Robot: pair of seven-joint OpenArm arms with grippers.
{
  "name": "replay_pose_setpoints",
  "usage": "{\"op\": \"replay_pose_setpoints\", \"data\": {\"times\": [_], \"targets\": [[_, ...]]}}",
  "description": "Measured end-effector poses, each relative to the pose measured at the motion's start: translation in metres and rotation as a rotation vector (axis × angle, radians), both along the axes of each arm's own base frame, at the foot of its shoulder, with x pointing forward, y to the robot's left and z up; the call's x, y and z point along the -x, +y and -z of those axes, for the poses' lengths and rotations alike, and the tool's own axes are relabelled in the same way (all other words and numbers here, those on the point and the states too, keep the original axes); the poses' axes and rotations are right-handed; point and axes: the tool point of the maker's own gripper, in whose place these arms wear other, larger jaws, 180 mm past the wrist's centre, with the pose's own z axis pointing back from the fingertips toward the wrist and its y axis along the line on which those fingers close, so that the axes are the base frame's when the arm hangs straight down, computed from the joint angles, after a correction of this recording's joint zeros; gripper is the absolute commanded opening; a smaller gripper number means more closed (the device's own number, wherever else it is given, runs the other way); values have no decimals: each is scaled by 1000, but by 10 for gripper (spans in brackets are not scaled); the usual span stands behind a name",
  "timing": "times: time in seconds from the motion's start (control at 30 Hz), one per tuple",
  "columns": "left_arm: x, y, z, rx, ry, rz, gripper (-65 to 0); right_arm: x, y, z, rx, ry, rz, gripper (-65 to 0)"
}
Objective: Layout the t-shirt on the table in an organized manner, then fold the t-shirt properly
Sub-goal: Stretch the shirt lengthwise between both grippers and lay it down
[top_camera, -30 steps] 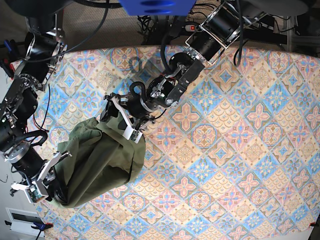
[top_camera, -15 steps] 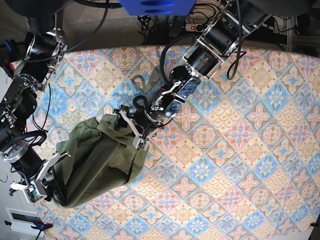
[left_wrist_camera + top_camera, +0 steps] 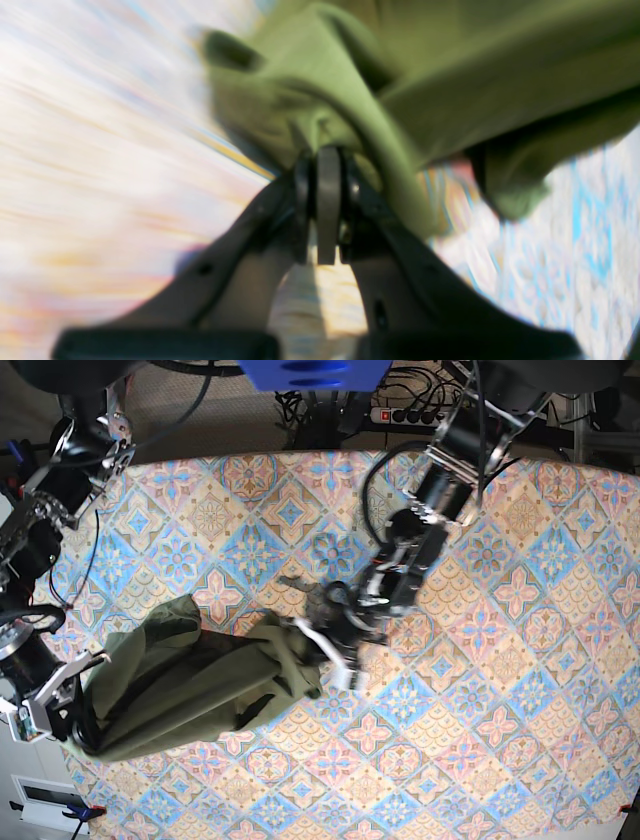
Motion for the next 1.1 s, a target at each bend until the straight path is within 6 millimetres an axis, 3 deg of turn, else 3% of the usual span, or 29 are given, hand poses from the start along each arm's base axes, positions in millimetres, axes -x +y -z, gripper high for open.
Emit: {"op": "replay_pose_setpoints", "data": {"times": [0.07, 0.23, 0.37, 0.53, 0.63, 0.8, 0.97, 1.03, 1.1], "targets": [[-7, 32, -12, -13, -42, -47, -650, 6, -8, 13, -8, 36, 25, -642], [4, 92, 2, -98, -15, -89, -650, 18, -24, 30, -29, 72, 71, -642], [6, 140, -10, -105, -33, -146, -650, 27, -26, 52, -30, 130, 77, -642], [11, 216, -18, -116, -34, -280, -650, 43, -27, 85, -16, 238, 85, -642], [17, 259, -25, -134, -33, -359, -650, 45, -30, 93, -5, 278, 98, -642], [29, 277, -61, -110, -111, -365, -650, 43, -24, 103, 36, 318, 89, -642], [43, 299, -60, -115, -93, -419, -650, 38, -26, 155, 157, 494, 117, -643], [50, 307, -57, -115, -86, -439, -650, 21, -18, 157, 208, 513, 96, -643], [59, 312, -52, -121, -71, -448, -650, -12, -3, 138, 218, 425, 72, -643]]}}
